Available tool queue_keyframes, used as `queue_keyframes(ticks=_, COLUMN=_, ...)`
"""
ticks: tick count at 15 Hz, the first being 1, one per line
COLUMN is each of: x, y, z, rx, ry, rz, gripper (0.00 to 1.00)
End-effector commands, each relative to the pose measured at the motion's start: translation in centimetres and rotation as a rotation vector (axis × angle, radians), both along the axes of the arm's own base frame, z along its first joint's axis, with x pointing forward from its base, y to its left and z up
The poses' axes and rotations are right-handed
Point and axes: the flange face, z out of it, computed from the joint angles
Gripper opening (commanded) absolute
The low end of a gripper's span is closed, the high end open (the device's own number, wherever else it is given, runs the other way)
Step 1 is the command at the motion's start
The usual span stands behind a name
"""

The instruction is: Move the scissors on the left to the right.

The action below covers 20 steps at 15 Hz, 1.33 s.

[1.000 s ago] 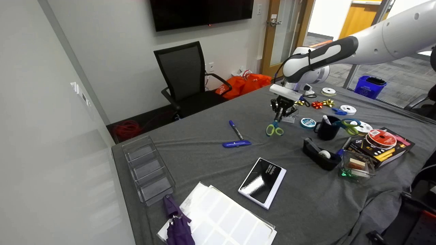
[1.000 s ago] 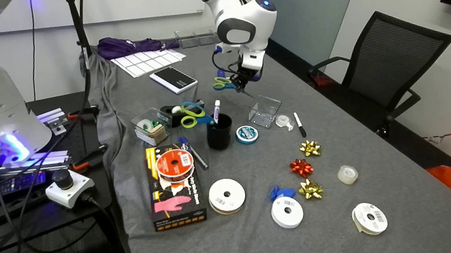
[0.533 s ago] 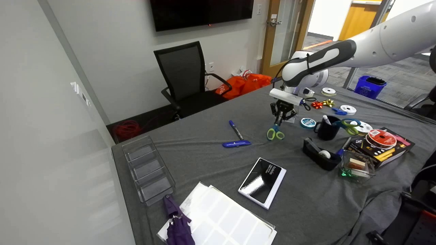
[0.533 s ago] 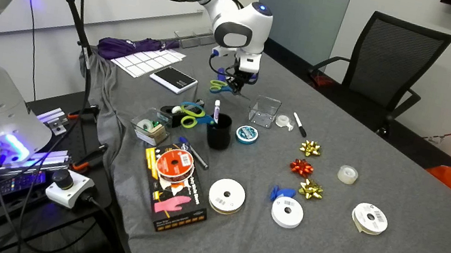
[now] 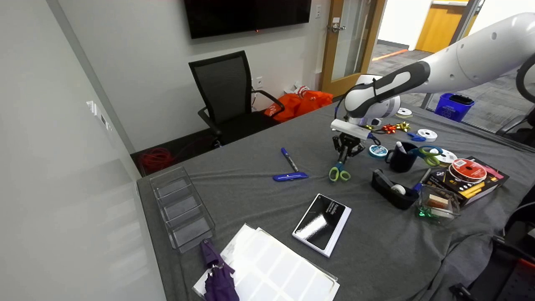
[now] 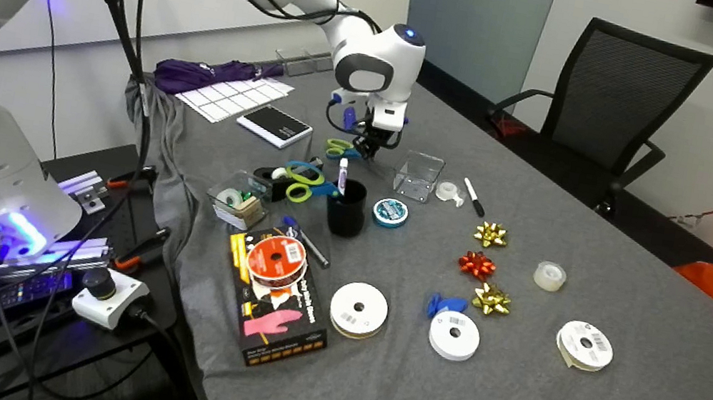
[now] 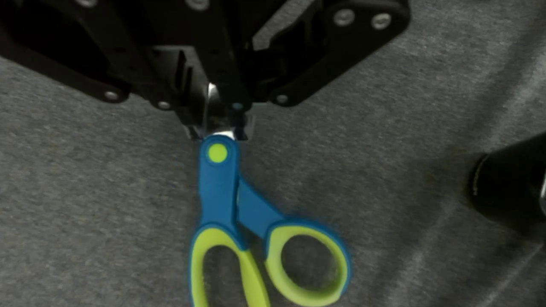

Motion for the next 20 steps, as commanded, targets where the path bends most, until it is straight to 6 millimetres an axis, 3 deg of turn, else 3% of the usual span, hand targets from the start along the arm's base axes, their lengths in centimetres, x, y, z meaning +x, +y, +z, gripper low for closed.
queue_keyframes(ticks=1, x=-0.2, y=-0.1, z=-0.7, rx=0.021, ry=-0.008, rz=0.007, gripper=0.45)
queue_keyframes(ticks=3, x=-0.3, y=-0.2, z=-0.6, rx=0.026, ry=-0.010, rz=0.009, gripper=0.48)
queue_keyframes(ticks=10, x=-0.2, y=-0.3, z=0.5, rx=-0.029, ry=-0.053, rz=0.040, gripper=0.96)
queue_keyframes(ticks=11, x=-0.2, y=-0.3, z=0.9, rx=-0.042, ry=-0.064, rz=0.044, gripper=0.99)
queue_keyframes(ticks=20, x=0.4, y=2.0, z=4.6, rx=-0.109, ry=-0.105, rz=0.102, gripper=1.00)
